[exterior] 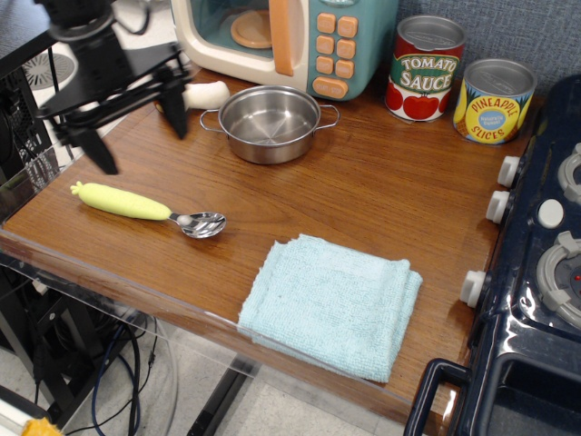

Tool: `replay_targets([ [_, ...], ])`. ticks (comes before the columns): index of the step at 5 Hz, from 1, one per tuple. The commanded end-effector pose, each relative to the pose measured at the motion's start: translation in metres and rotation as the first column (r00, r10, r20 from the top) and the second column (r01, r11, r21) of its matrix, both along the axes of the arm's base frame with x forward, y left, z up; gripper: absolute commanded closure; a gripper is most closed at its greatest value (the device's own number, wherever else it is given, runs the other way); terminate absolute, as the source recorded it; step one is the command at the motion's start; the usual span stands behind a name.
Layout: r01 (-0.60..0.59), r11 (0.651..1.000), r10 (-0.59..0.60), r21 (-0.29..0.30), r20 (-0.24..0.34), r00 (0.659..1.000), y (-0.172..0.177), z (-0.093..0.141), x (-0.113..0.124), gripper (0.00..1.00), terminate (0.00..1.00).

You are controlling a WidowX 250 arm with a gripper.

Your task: Put the spoon to the right of the stove near the knobs.

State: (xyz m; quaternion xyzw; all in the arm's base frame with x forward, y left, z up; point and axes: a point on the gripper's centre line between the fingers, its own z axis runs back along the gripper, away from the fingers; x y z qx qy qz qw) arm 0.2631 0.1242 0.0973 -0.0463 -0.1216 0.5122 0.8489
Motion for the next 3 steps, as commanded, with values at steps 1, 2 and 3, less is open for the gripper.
replay_targets([
  [1, -0.296, 0.953, 0.298, 0.057, -0.021, 0.954, 0.055, -0.024, 0.000, 0.00, 0.00],
  [2, -0.356, 0.931, 0.362, 0.079, -0.070, 0.930, 0.063, -0.039, -0.005, 0.00, 0.00],
  [3, -0.375, 0.920, 0.387, 0.110, -0.116, 0.915, 0.063, -0.049, -0.007, 0.00, 0.00],
])
